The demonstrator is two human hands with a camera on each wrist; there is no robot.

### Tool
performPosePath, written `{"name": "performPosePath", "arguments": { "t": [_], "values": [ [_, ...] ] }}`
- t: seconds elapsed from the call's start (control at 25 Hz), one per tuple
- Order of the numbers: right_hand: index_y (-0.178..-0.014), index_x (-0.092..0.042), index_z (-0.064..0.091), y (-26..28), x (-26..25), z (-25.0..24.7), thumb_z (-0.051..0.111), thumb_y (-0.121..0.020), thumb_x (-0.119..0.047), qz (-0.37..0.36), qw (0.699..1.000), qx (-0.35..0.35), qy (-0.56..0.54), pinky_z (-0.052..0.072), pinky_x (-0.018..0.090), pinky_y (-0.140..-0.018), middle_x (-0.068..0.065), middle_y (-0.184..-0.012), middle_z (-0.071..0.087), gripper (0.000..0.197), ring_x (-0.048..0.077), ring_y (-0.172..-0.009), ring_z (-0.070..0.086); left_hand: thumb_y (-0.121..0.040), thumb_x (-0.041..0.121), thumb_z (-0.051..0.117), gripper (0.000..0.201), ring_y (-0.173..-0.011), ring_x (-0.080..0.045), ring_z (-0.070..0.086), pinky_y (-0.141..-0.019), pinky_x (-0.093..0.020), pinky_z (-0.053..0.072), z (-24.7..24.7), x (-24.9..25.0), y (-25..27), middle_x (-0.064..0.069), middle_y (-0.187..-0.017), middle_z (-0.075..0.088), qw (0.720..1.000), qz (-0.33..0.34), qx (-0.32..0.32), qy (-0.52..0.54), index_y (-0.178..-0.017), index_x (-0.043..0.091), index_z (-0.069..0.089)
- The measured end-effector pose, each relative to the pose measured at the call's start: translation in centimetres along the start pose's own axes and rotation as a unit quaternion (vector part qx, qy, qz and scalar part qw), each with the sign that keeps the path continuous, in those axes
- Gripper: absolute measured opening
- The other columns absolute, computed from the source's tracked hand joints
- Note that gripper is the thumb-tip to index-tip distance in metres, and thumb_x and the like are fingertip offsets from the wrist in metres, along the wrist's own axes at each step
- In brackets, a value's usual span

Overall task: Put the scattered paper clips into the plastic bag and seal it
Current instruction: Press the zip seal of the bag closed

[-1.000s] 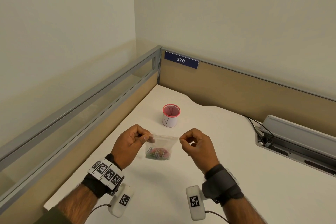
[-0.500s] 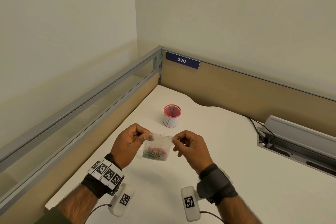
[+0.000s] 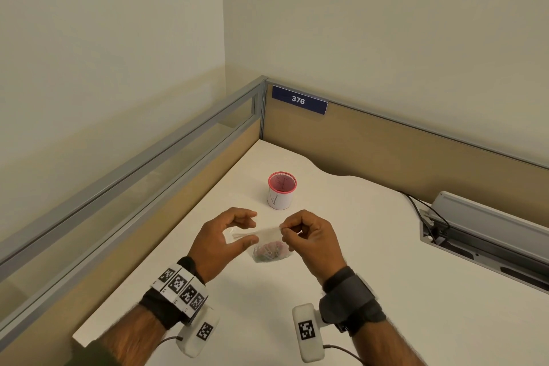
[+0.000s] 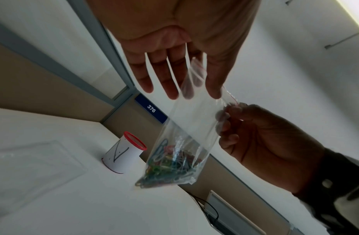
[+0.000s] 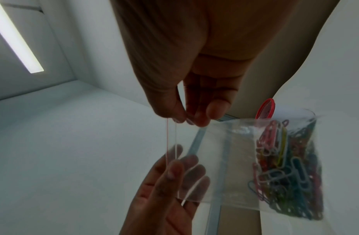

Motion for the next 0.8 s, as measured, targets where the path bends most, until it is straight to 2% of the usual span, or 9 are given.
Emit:
{"name": "performPosePath", "arguments": {
  "t": [0.16,0.28,0.44,0.56,0.68,0.76,0.8],
  "values": [
    [-0.08,-0.014,0.069,0.5,-0.2,0.8,0.065,-0.082,-0.01,-0.021,0.997,-0.019,0.068,0.051,0.019,-0.065,-0.004,-0.082,0.068,0.006,0.012,-0.076,0.061,-0.081,0.038,0.071,0.013,-0.095,-0.006,0.064,-0.084,-0.023,0.053,1.4,1.7,-0.4,0.018,-0.093,0.069,0.992,0.083,-0.025,-0.094,-0.093,0.032,0.068],
    [-0.079,-0.014,0.07,0.8,-0.3,1.1,0.066,-0.081,-0.01,-0.037,0.996,-0.02,0.076,0.047,0.016,-0.062,-0.003,-0.08,0.067,0.006,0.012,-0.074,0.059,-0.081,0.047,0.06,0.015,-0.087,-0.003,0.061,-0.078,-0.024,0.051,2.2,2.1,-0.5,0.02,-0.084,0.066,0.986,0.102,-0.026,-0.132,-0.085,0.034,0.066],
    [-0.075,-0.012,0.068,1.3,-0.5,1.3,0.068,-0.079,-0.009,-0.039,0.996,-0.017,0.081,0.045,0.013,-0.061,0.002,-0.077,0.065,0.006,0.015,-0.071,0.059,-0.082,0.048,0.066,0.021,-0.086,-0.005,0.063,-0.078,-0.022,0.05,1.9,1.3,-0.8,0.015,-0.085,0.071,0.985,0.083,-0.063,-0.139,-0.086,0.029,0.074],
    [-0.073,-0.011,0.067,1.4,-0.6,1.5,0.068,-0.078,-0.008,-0.04,0.996,-0.008,0.084,0.045,0.012,-0.059,0.004,-0.075,0.064,0.006,0.01,-0.067,0.056,-0.081,0.027,0.078,0.004,-0.084,-0.008,0.066,-0.076,-0.02,0.052,1.2,0.5,-0.8,0.012,-0.083,0.073,0.993,0.05,-0.061,-0.085,-0.084,0.025,0.076],
    [-0.072,-0.01,0.066,1.3,-0.7,1.5,0.066,-0.076,-0.004,-0.046,0.996,-0.002,0.081,0.045,0.013,-0.058,0.002,-0.075,0.064,0.007,0.006,-0.066,0.054,-0.081,0.019,0.08,0.006,-0.083,-0.01,0.068,-0.074,-0.021,0.053,0.1,-1.0,-0.5,0.011,-0.081,0.074,0.997,0.012,-0.051,-0.05,-0.083,0.023,0.077],
    [-0.074,-0.011,0.066,1.2,-0.4,1.8,0.066,-0.077,-0.005,-0.036,0.996,-0.013,0.083,0.048,0.015,-0.061,0.001,-0.077,0.065,0.007,0.007,-0.069,0.055,-0.08,0.025,0.08,0.004,-0.082,-0.012,0.069,-0.074,-0.026,0.055,-0.5,-2.3,0.0,0.008,-0.08,0.075,0.999,-0.025,-0.042,-0.021,-0.082,0.024,0.077],
    [-0.076,-0.011,0.066,1.2,-0.2,1.9,0.065,-0.078,-0.005,-0.025,0.997,-0.014,0.074,0.051,0.017,-0.063,0.001,-0.079,0.066,0.006,0.008,-0.071,0.057,-0.077,0.037,0.081,0.014,-0.078,-0.012,0.069,-0.072,-0.029,0.056,-0.7,-3.0,0.3,0.004,-0.08,0.075,0.998,-0.051,-0.026,0.007,-0.079,0.023,0.076]
  ]
}}
Point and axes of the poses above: each hand's wrist, its own y-axis away from the middle knuckle, its own z-axis out of the palm, x = y × z, the point moved 6 cm from there along -y, towards the middle knuckle
